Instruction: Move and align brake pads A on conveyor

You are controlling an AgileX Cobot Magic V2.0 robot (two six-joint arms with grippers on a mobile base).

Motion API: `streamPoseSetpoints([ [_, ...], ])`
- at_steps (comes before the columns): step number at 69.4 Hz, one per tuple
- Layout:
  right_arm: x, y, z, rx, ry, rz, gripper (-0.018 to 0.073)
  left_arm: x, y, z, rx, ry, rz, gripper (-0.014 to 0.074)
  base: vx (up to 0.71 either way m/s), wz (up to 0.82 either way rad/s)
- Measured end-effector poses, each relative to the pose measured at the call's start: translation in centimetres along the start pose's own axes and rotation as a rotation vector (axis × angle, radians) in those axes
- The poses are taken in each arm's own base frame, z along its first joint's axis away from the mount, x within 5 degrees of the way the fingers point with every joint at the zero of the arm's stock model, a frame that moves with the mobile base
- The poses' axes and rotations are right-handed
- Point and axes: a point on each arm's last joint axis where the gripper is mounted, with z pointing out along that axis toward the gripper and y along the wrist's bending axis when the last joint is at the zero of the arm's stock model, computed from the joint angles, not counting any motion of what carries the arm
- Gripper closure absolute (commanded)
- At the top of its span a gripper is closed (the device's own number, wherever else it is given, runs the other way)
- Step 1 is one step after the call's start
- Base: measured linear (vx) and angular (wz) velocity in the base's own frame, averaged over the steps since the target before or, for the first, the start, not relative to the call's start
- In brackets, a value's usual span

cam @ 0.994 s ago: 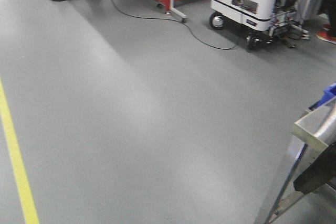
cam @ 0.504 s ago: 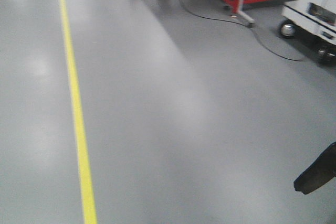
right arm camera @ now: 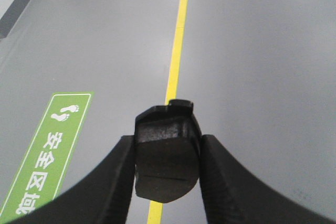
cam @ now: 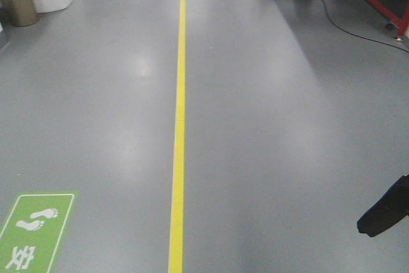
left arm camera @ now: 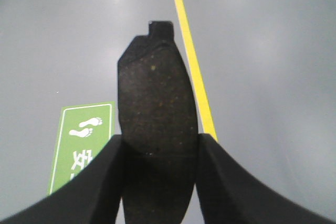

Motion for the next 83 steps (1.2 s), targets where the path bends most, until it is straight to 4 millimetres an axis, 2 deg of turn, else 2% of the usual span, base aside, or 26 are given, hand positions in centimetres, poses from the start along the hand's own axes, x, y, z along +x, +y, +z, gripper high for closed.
streamPoseSetpoints([
  [44,0.00,0.00,0.00,0.000,0.000,0.000,0.0571,0.17,0.01,0.00,-0.002,0.019,0.000,0.0602,0.18,0.18],
  [83,0.01,0.00,0.00,0.000,0.001,0.000,0.0571,0.17,0.01,0.00,-0.002,0.019,0.000,0.0602,0.41,0.00],
])
